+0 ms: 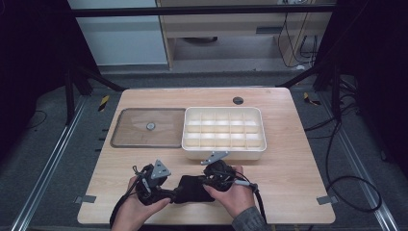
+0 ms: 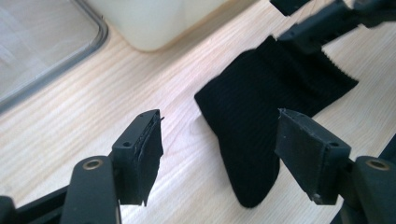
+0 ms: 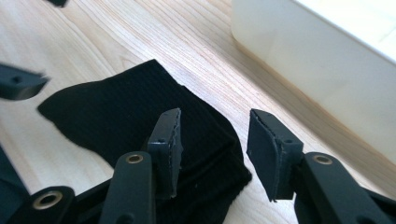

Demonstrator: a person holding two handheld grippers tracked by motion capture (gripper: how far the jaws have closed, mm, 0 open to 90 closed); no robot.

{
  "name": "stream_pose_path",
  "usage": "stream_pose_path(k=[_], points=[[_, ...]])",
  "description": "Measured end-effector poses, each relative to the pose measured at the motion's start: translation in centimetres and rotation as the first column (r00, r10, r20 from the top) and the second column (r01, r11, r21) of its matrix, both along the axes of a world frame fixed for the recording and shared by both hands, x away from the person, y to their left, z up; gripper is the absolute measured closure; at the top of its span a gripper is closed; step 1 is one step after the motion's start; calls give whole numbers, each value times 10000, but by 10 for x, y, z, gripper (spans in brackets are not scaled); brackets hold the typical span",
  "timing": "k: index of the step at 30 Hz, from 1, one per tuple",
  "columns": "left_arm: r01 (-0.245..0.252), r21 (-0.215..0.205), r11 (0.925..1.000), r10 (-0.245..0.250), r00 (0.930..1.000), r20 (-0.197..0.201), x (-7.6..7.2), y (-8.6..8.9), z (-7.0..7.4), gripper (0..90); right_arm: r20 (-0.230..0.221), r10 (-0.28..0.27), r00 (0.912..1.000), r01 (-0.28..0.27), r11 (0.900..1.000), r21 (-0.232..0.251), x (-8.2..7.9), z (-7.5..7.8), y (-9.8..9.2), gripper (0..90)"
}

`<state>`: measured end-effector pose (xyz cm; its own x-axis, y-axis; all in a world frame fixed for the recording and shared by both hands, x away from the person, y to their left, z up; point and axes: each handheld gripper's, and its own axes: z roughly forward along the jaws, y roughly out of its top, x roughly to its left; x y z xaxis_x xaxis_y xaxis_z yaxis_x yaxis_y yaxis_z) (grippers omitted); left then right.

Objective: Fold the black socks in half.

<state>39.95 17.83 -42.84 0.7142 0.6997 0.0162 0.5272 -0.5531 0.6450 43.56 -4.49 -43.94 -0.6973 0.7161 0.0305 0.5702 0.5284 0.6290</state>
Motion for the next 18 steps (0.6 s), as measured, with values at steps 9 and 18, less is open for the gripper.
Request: stream_pose_path(k=[9, 18], points=[[135, -84, 9999, -136, 9998, -175, -8, 4, -19, 261, -267, -162, 9995, 149, 9988, -472, 11, -11, 9, 550], [619, 28, 9981, -616, 9964, -585, -12, -3, -34, 279, -442, -168, 9989, 143, 9983, -563, 10, -16, 2, 550]])
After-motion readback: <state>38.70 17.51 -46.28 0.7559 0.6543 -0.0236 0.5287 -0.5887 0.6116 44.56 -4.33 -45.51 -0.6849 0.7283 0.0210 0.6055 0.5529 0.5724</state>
